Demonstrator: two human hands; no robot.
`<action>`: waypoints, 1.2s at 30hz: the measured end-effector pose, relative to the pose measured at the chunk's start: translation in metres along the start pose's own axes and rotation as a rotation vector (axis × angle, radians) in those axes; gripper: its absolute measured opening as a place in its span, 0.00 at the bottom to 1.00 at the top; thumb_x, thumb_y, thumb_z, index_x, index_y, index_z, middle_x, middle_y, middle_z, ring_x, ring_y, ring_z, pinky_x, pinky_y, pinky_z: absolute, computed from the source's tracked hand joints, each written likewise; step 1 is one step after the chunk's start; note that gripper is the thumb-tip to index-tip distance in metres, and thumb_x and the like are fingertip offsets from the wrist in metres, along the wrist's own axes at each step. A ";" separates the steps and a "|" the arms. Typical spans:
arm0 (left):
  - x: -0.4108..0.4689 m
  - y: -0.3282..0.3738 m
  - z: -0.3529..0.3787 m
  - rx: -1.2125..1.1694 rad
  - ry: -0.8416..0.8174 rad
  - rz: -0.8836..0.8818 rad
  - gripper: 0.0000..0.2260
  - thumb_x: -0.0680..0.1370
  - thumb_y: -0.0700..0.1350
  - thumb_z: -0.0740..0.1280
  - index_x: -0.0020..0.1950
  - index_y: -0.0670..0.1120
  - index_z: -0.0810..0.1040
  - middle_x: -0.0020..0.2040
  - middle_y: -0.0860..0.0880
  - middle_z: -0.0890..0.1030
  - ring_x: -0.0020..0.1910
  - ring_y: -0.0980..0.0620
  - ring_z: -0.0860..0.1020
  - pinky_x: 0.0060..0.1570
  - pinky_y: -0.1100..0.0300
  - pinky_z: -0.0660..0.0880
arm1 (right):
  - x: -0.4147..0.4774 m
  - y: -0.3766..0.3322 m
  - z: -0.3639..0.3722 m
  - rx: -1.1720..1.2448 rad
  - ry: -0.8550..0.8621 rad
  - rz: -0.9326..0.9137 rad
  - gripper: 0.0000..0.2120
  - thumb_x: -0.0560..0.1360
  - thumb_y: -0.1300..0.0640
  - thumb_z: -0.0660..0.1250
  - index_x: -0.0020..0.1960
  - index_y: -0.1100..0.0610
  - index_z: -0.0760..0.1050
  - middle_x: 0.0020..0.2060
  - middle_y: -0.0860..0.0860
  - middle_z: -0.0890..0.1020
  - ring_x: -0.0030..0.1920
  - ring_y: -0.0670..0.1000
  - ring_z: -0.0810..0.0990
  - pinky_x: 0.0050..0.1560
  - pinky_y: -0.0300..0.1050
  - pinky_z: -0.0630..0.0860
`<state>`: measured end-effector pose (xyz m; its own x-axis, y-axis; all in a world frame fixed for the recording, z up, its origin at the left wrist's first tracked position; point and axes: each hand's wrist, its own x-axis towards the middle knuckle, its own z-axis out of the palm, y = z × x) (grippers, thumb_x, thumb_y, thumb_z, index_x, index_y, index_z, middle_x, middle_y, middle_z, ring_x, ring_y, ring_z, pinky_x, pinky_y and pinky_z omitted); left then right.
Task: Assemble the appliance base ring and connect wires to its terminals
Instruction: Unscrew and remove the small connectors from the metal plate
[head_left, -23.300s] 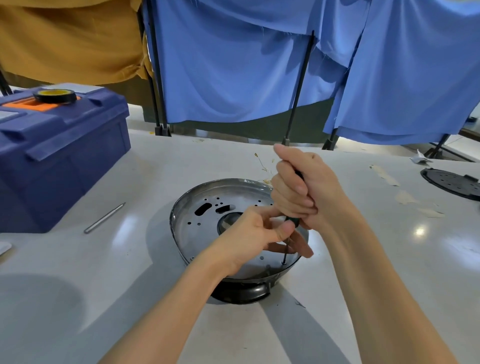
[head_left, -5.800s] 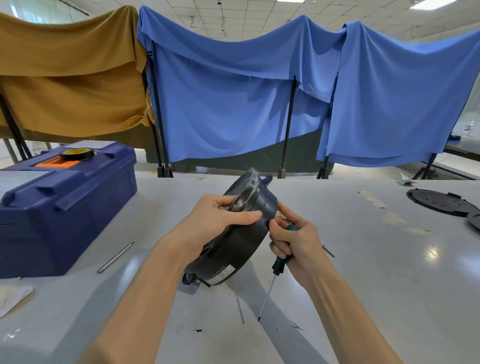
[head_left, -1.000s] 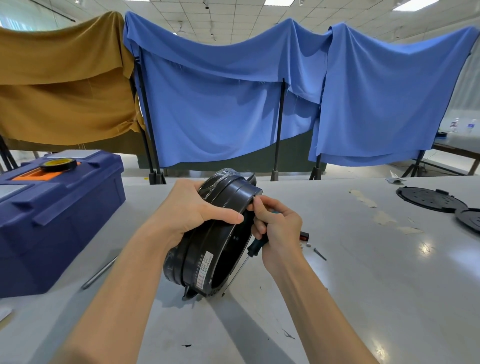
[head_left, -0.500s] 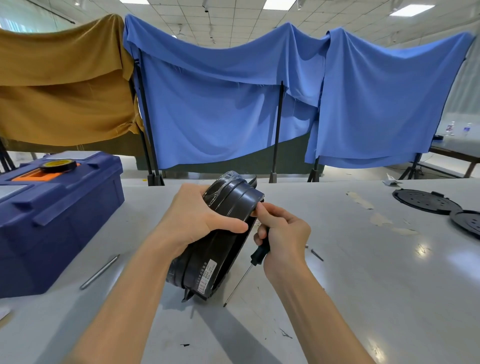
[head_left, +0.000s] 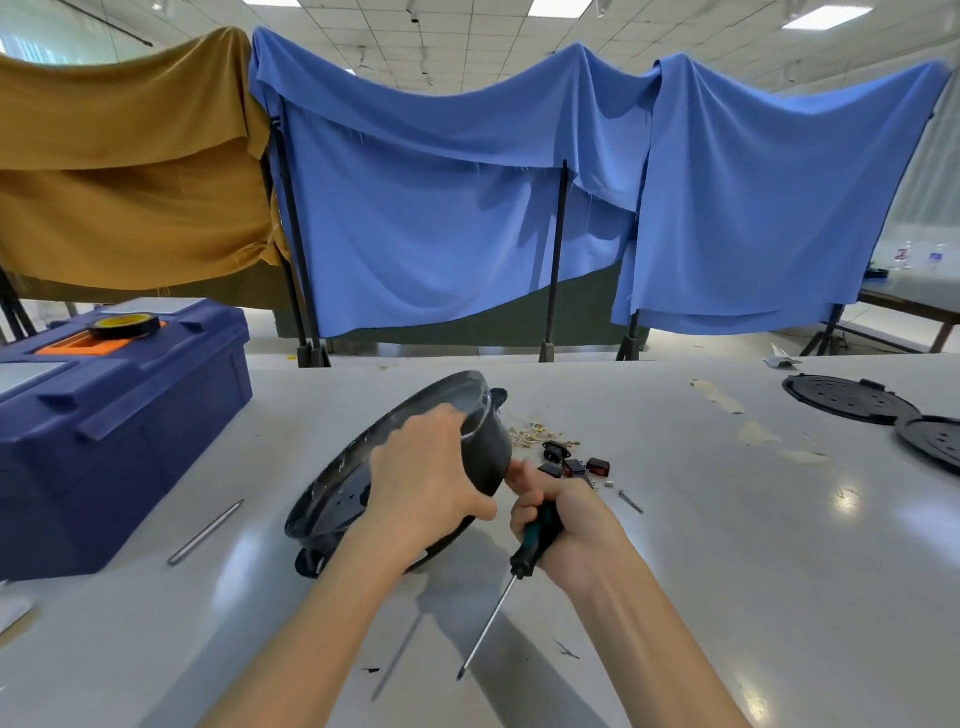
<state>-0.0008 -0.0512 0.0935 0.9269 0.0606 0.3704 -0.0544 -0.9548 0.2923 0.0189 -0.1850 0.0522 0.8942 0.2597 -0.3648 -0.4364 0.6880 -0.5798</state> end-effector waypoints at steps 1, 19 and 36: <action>-0.002 0.002 0.004 0.048 -0.031 0.004 0.28 0.58 0.54 0.77 0.53 0.51 0.70 0.44 0.55 0.72 0.44 0.50 0.72 0.39 0.56 0.67 | 0.002 0.000 -0.005 0.021 0.003 0.051 0.06 0.79 0.66 0.61 0.47 0.66 0.75 0.34 0.54 0.74 0.17 0.43 0.66 0.18 0.32 0.66; -0.025 -0.007 0.043 0.080 -0.450 0.225 0.43 0.64 0.64 0.74 0.75 0.60 0.61 0.67 0.60 0.68 0.64 0.53 0.66 0.52 0.53 0.68 | 0.009 0.000 -0.053 0.047 -0.022 0.393 0.22 0.80 0.62 0.59 0.29 0.67 0.75 0.21 0.54 0.70 0.13 0.45 0.66 0.14 0.31 0.62; -0.027 0.004 0.058 0.255 -0.371 0.224 0.33 0.74 0.48 0.71 0.75 0.58 0.60 0.63 0.54 0.72 0.60 0.48 0.68 0.40 0.55 0.64 | -0.005 -0.018 -0.041 0.354 0.041 0.352 0.04 0.70 0.68 0.61 0.36 0.66 0.72 0.20 0.56 0.73 0.12 0.47 0.65 0.14 0.33 0.63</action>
<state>-0.0044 -0.0739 0.0332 0.9749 -0.2173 0.0475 -0.2176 -0.9760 -0.0001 0.0184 -0.2263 0.0345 0.6913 0.4955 -0.5259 -0.6434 0.7533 -0.1359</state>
